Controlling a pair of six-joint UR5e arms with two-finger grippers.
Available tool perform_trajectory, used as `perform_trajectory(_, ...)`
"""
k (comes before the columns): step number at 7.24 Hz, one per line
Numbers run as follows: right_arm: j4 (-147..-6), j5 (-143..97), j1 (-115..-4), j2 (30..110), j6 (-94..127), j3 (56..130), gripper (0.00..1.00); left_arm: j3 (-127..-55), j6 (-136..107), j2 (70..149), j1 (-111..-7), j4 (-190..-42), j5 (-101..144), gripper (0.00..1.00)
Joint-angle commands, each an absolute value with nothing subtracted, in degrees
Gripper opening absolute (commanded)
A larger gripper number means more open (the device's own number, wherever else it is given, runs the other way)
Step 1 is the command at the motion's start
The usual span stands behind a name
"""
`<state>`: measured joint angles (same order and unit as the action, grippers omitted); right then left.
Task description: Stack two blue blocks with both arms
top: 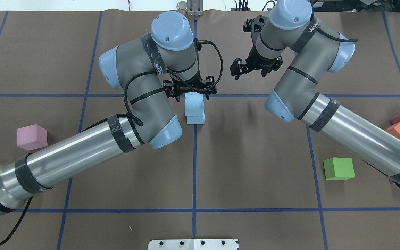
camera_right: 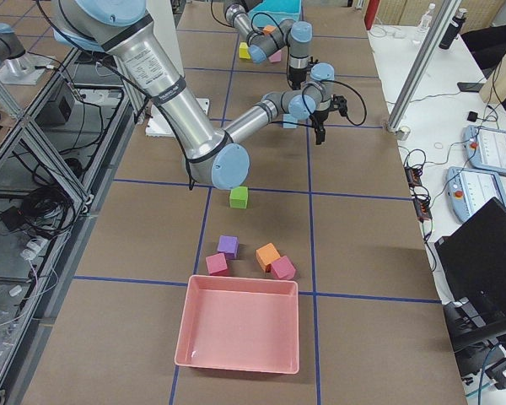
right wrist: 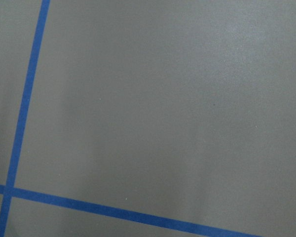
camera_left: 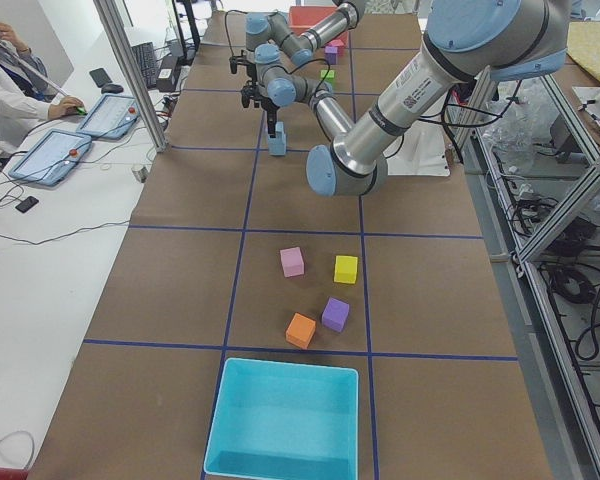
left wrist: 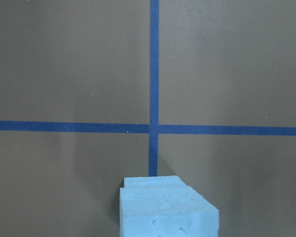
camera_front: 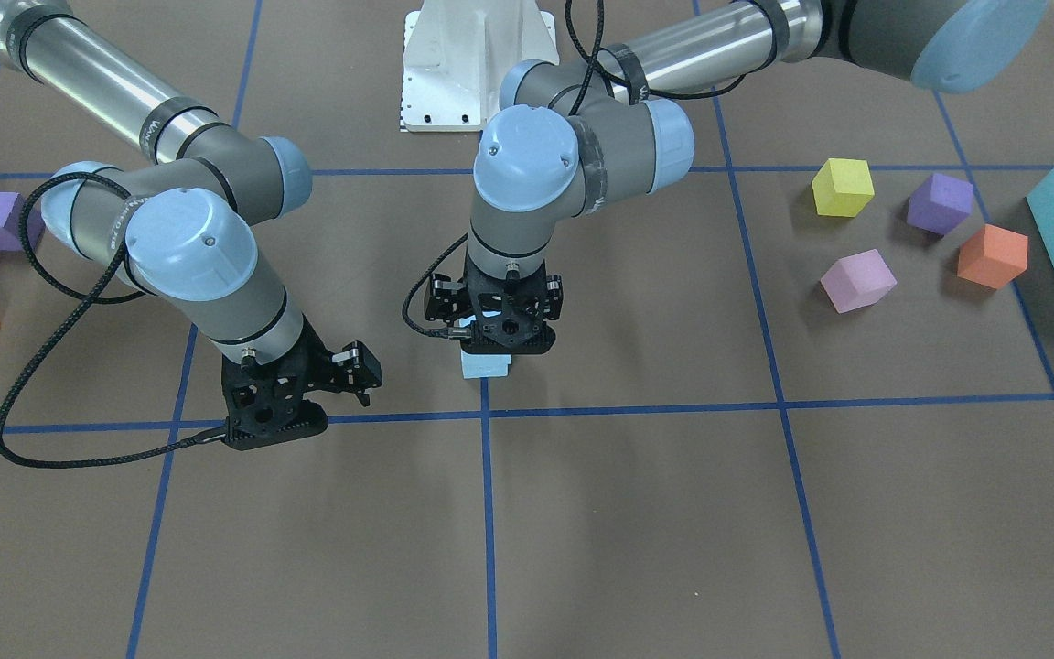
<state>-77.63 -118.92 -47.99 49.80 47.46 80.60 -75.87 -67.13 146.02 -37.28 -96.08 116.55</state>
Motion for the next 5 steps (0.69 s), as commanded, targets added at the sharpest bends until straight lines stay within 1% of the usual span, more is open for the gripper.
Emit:
perform_trajectory(1, -79.0, -120.3, -53.6, 53.4, 42.7, 85.5, 1.00, -79.7, -65.1, 144.2, -40.8, -95.6, 118.7, 0.99)
perform_trajectory(2, -80.2, -121.6, -56.3, 56.3, 42.2, 88.7, 1.00, -82.2, -60.5, 141.8, -44.5, -95.4, 123.8, 1.00)
perform_trajectory(3, -82.6, -122.2, -59.8, 57.1, 42.0, 90.4, 1.00, -85.5, -56.6, 138.0, -48.7, -95.2, 127.4, 1.00)
perform_trajectory(4, -83.1, -122.3, -63.5, 62.4, 39.6, 95.4, 1.00, -90.1, -48.2, 133.0, -53.7, -93.5, 130.1, 1.00)
perform_trajectory(5, -83.8, -124.6, -66.2, 68.2, 32.0, 99.5, 1.00, -95.1, -35.8, 127.8, -59.2, -89.5, 132.4, 1.00)
